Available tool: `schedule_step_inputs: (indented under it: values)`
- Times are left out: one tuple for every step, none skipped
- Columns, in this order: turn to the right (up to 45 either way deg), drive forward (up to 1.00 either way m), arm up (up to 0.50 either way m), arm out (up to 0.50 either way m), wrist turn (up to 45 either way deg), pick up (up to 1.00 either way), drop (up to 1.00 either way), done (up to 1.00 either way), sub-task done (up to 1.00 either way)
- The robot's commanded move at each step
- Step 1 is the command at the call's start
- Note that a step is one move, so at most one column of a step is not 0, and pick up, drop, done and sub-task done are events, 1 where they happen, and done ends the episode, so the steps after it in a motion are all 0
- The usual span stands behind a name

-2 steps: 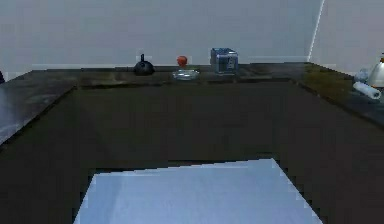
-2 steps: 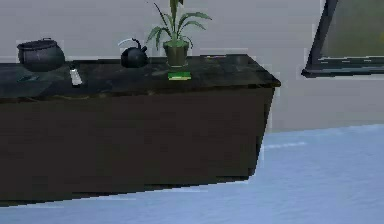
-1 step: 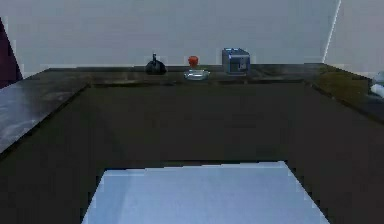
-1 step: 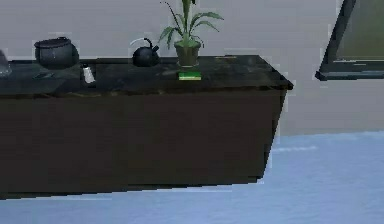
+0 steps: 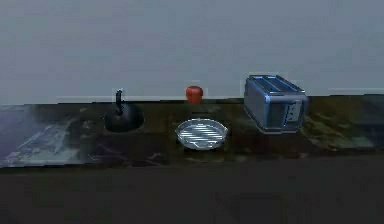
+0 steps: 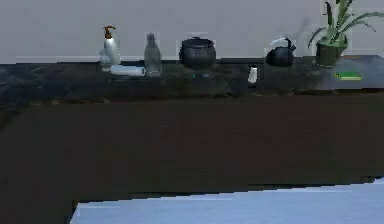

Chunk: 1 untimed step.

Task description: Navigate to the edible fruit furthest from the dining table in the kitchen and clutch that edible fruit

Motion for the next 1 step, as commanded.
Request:
schedule_step_inputs:
  values:
    - [-27.0,0.00,0.00,0.00,0.0,0.00,0.00,0.00,0.00]
